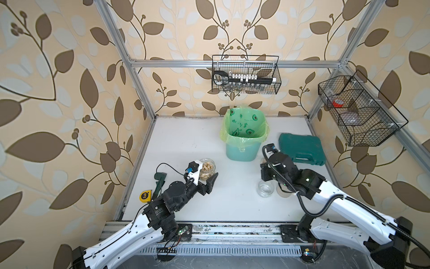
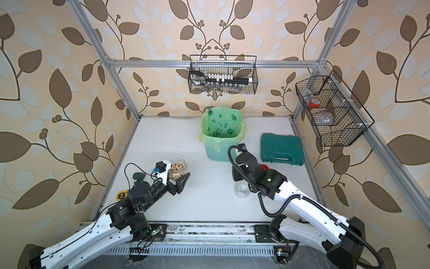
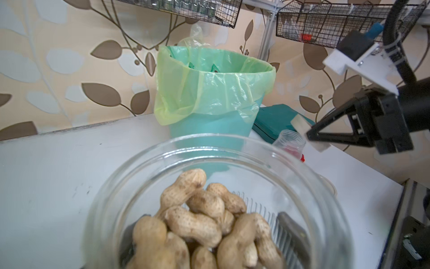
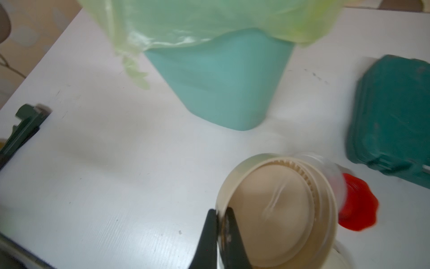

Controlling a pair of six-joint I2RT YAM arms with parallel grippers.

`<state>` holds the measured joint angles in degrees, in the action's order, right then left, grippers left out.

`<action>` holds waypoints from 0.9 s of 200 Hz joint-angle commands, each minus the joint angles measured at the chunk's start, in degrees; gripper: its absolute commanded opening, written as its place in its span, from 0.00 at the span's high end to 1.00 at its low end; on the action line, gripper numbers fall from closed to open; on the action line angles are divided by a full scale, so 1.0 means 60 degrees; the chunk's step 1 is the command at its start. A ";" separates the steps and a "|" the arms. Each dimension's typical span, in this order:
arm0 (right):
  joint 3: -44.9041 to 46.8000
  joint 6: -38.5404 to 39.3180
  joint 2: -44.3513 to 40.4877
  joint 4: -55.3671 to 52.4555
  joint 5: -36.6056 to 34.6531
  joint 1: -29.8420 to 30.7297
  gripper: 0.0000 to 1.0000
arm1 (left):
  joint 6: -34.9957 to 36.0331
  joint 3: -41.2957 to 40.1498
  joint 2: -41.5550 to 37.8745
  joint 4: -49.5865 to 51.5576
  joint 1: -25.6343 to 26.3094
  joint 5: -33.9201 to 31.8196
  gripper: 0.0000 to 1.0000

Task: Empty moldy peanuts from jars
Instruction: Pick up the lid from the center of the board, then place the lid at the center of the board.

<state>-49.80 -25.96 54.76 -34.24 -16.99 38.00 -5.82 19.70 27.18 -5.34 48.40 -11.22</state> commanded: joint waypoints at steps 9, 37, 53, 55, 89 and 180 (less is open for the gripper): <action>0.0579 -0.0067 -0.0780 -0.1096 0.0326 -0.2537 1.00 | -0.0006 -0.0241 0.0612 -0.3189 0.0034 0.0949 1.00; 0.0728 -0.0224 -0.0434 -0.0907 0.0772 -0.4416 1.00 | -0.0254 -0.0287 0.1560 -0.4478 0.0041 0.1296 1.00; 0.1074 -0.0170 0.0072 -0.0299 0.1510 -0.5559 1.00 | -0.0377 -0.0267 0.2077 -0.4988 0.0042 0.1457 1.00; 0.1118 -0.0160 0.0134 -0.0211 0.1630 -0.5704 1.00 | -0.0399 -0.0259 0.2132 -0.5025 0.0036 0.1478 1.00; 0.1933 0.0118 0.1004 0.1088 0.2372 -0.7384 1.00 | -0.0465 -0.0253 0.2543 -0.5368 0.0038 0.1709 1.00; 0.2146 0.0323 0.2974 0.2172 0.2707 -0.7893 1.00 | -0.0242 -0.0198 0.2216 -0.4665 0.0034 0.1878 1.00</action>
<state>-36.82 -24.97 70.04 -23.05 -2.72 -9.13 -7.79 17.19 42.04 -29.50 48.40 -1.58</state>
